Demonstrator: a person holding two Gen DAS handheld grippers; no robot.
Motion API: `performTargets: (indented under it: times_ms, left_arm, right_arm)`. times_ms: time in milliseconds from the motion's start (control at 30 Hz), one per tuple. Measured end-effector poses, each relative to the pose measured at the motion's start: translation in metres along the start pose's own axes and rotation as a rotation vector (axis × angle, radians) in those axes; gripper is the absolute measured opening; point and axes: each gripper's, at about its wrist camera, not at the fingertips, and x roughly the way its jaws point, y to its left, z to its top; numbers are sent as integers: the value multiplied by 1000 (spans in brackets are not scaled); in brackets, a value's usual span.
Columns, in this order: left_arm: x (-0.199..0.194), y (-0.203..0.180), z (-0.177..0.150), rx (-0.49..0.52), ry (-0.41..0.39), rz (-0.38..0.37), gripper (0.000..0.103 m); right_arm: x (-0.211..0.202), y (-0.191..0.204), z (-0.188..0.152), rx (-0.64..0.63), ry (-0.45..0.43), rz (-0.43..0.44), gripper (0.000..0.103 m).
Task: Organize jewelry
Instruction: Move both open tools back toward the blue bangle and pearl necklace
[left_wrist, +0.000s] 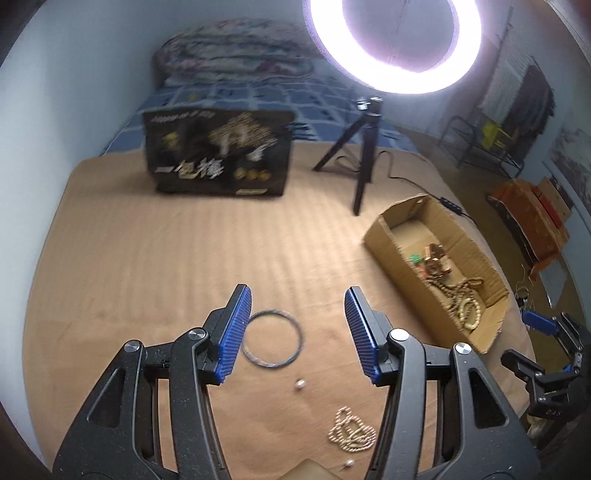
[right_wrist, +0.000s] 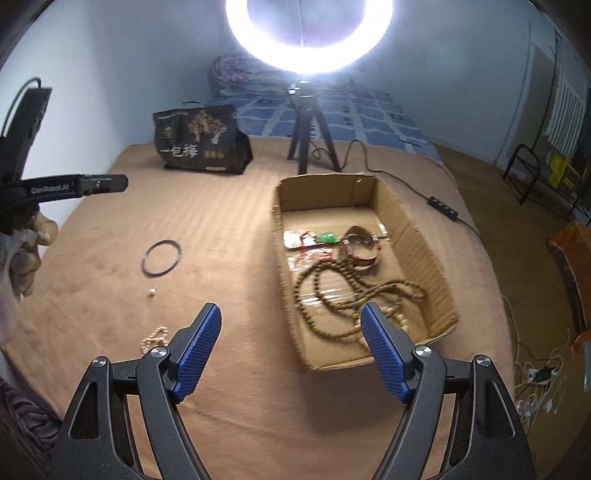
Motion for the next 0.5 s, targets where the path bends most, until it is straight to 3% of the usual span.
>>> performTargets:
  times_ms: [200, 300, 500]
  left_arm:
    - [9, 23, -14, -53, 44, 5, 54]
    - [16, 29, -20, -63, 61, -8, 68]
    - [37, 33, -32, -61, 113, -11, 72]
  right_arm:
    - [9, 22, -8, 16, 19, 13, 78]
    - [22, 36, -15, -15, 73, 9, 78]
    - [47, 62, -29, -31, 167, 130, 78]
